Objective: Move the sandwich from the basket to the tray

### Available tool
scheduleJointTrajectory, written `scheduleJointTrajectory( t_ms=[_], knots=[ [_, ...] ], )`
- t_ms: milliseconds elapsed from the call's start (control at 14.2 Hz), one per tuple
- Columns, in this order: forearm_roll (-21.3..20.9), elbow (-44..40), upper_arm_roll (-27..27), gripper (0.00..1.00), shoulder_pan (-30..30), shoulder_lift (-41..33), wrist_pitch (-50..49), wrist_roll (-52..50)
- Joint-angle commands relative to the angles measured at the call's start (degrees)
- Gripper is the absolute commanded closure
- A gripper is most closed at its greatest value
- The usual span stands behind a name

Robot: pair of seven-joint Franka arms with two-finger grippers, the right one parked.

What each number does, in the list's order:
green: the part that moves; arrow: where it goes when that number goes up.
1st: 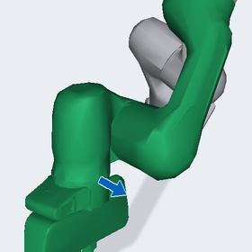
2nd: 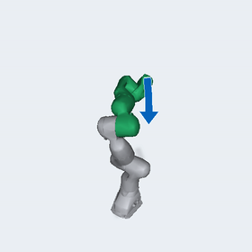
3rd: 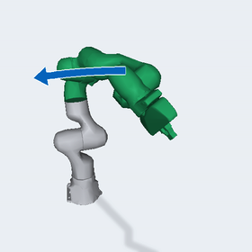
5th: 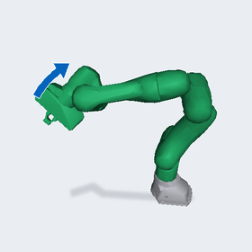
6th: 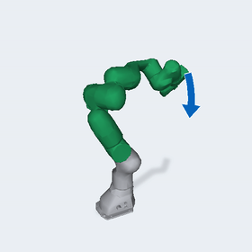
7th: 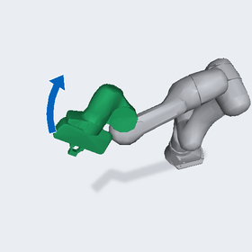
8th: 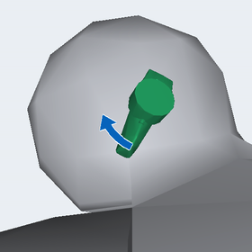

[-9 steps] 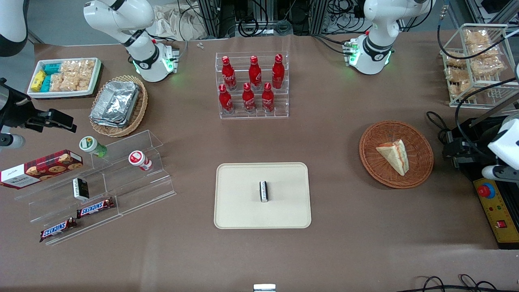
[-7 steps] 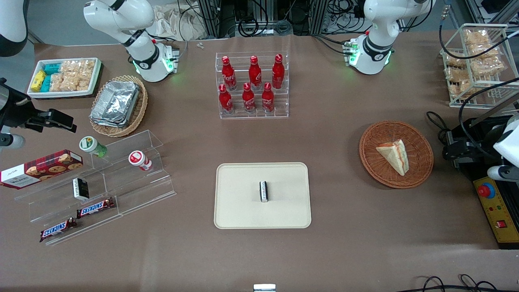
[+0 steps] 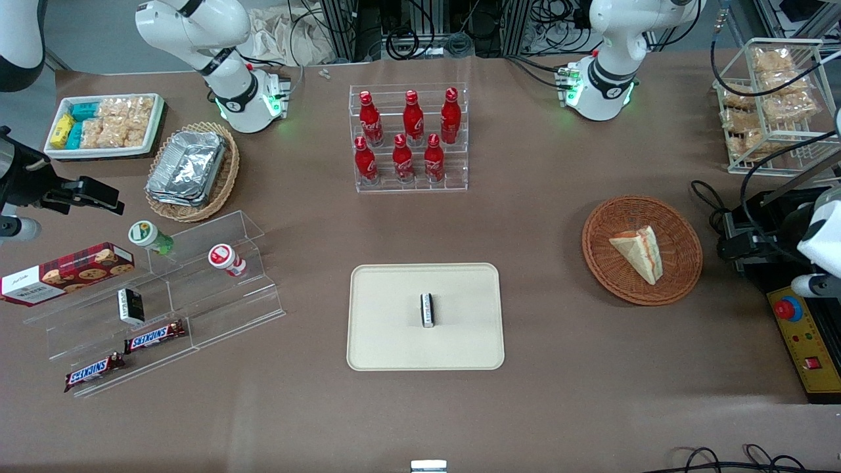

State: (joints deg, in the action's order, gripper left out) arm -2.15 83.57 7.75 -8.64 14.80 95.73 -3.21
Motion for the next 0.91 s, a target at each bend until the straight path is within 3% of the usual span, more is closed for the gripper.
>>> scheduleJointTrajectory(
  t_ms=[0,211,422,844],
  knots=[
    [-0.23,8.86,0.25,0.0,-2.16,-3.97,5.93,-8.28],
    [2.76,17.82,0.25,0.0,-3.14,-6.53,13.75,-15.58],
    [2.24,27.93,0.69,0.0,-2.53,-9.25,22.89,-25.33],
    [2.24,38.76,1.65,0.0,-1.38,-11.46,32.22,-30.09]
  ],
)
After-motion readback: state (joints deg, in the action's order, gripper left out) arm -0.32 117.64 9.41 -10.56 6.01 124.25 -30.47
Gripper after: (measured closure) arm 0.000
